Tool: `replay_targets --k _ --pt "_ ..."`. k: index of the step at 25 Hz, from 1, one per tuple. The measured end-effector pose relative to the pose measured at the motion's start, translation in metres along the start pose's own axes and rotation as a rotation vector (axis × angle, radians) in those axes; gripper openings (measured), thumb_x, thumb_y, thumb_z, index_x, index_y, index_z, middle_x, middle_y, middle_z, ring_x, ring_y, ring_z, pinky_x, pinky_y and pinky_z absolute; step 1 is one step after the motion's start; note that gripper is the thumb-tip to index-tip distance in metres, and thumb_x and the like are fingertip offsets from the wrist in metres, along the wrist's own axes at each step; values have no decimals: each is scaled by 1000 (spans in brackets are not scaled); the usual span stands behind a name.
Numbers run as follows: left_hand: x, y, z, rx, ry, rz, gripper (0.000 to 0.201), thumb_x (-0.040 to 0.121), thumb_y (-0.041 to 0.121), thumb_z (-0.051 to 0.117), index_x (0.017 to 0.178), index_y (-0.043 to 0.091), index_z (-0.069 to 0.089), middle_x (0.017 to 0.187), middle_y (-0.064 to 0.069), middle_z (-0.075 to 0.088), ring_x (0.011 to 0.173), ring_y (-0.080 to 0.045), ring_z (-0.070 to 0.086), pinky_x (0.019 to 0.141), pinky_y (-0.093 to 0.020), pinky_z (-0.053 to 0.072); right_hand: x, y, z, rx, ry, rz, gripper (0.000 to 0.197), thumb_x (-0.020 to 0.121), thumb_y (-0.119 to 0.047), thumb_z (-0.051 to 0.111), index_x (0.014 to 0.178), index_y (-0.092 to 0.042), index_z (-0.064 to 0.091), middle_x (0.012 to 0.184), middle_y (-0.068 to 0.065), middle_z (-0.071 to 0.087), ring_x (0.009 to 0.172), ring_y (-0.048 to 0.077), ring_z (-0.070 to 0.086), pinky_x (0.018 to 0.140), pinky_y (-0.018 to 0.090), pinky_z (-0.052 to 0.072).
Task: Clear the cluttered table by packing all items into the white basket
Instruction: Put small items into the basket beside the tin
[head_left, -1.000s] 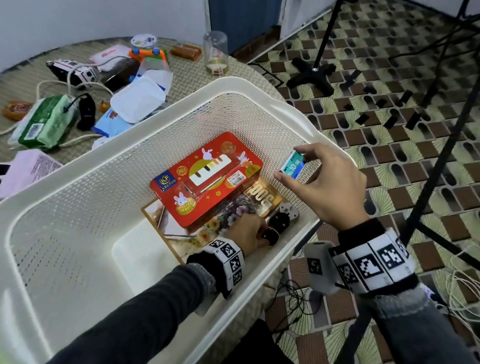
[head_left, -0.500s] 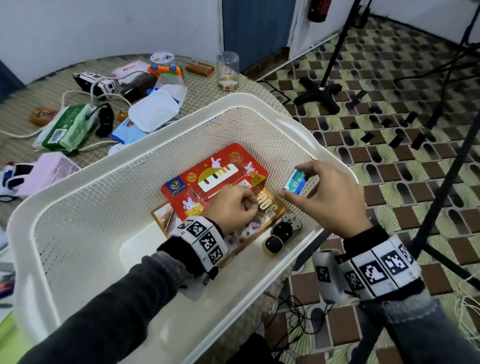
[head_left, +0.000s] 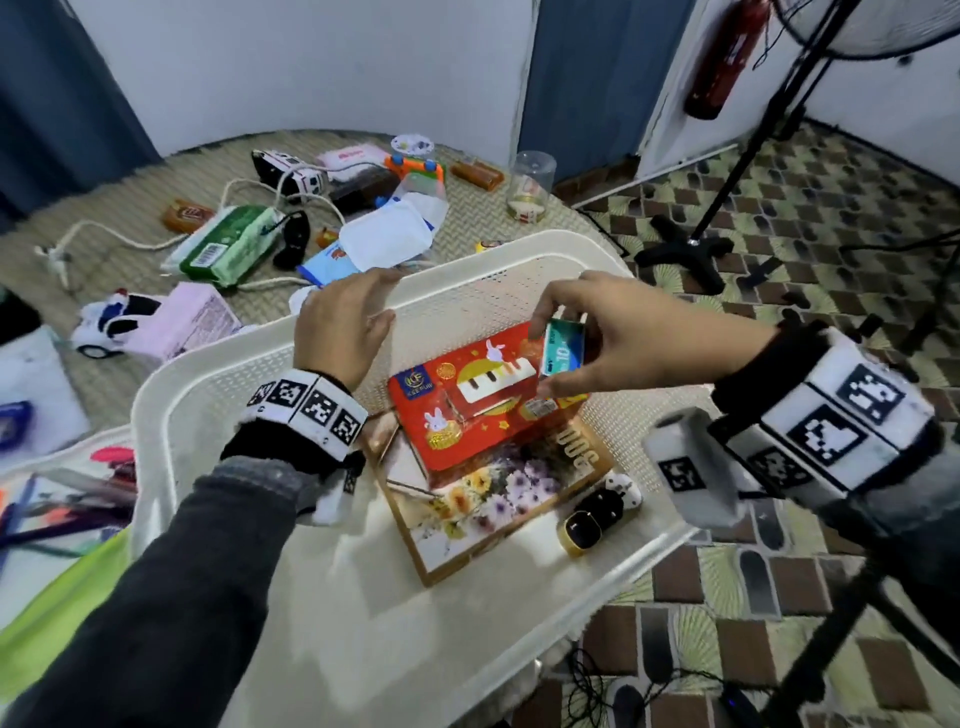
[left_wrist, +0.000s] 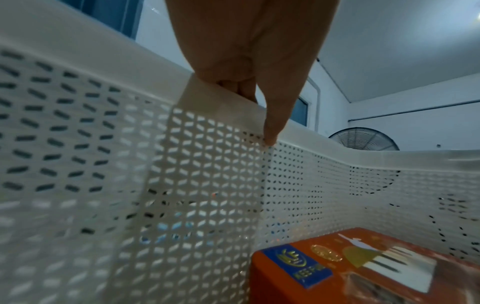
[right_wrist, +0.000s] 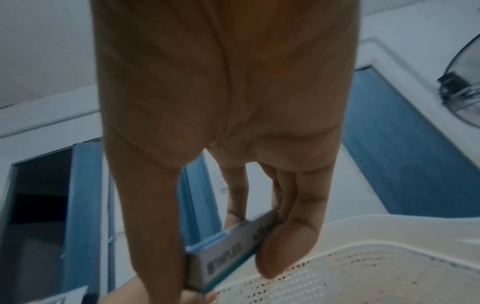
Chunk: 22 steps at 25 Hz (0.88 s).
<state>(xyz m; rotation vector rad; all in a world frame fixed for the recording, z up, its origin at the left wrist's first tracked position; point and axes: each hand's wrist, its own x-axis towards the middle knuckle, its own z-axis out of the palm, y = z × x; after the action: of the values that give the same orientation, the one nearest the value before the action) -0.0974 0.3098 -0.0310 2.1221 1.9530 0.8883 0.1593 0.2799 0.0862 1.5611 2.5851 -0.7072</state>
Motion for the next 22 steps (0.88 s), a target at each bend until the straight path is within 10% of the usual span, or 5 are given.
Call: replay_targets --k 8,12,22 --pt "4 -11 -3 45 -14 56 38 89 22 63 127 22 59 119 -4 66 109 -28 58 86 -37 40 82 21 49 71 -381 -60 27 72 -24 82 91 -14 66 77 8 66 45 1 57 54 26 49" --pt "5 -14 -1 57 -18 53 38 89 23 62 127 22 58 118 -5 66 109 -29 57 87 -39 40 90 45 80 -208 -679 -97 23 78 -18 76 101 -14 74 94 -1 73 77 2 61 80 24 49" --pt "5 -14 -1 51 -29 57 39 89 22 61 128 22 58 120 -5 65 113 -29 57 90 -40 40 83 57 132 -412 -798 -177 16 73 -9 77 86 -13 69 97 5 71 94 19 65 86 32 53"
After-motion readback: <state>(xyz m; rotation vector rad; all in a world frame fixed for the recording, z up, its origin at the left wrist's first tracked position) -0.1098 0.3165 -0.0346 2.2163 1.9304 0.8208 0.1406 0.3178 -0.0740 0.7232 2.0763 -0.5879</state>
